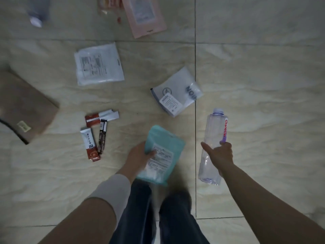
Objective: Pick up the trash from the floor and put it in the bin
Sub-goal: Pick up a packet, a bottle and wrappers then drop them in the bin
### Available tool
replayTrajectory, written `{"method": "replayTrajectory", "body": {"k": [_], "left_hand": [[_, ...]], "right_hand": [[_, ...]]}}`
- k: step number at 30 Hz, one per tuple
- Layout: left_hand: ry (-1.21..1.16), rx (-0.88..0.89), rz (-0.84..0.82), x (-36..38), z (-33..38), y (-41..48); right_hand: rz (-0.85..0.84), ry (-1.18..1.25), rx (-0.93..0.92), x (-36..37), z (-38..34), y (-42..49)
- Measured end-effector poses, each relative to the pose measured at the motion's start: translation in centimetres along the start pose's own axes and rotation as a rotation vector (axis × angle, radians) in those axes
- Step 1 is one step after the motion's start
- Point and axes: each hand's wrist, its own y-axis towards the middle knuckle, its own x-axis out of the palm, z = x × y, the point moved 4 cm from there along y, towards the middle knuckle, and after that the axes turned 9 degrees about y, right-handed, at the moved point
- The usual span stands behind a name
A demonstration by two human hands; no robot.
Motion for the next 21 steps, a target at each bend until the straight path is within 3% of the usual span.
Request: {"method": "replayTrajectory", "body": {"k": [3,7,14,17,21], "left_hand": [[0.045,0.064,-0.02,-2.3,6.4,0.3],[0.305,0.113,-0.02,-3.8,13.0,4.0],[0.727,0.208,-0.023,-1.6,18.4,14.6],[0.835,0.243,0.121,-0.6,18.9,21.0],[0.873,0.159,0.337,0.6,17.3,26.1]], "right_hand": [[-0.046,0.098,-0.005,-2.8,-3.5,0.0],[-0.105,0.21,-0.001,-4.6,-7.1,2.9],[-0.207,0.395,-0.027,-4.3,-10.2,11.8],[-0.237,0.411,-0.078,-2.5,-10.7,16.6],[-0.257,0.445,-0.119,1.0,-11.3,21.9]]}}
